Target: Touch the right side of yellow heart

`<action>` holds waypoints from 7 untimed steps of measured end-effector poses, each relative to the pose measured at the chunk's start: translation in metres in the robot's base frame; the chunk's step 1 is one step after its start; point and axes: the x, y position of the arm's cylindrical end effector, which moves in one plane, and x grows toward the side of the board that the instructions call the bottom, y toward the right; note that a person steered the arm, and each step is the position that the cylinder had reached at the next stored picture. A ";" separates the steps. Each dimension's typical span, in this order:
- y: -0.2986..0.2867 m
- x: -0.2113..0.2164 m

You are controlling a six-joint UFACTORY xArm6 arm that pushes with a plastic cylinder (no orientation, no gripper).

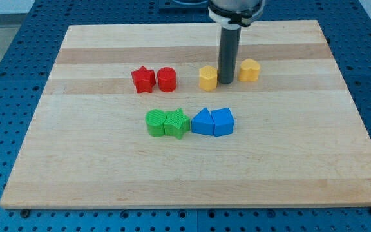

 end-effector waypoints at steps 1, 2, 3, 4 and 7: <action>-0.011 0.000; -0.019 0.000; -0.028 0.000; -0.032 0.000; 0.102 0.022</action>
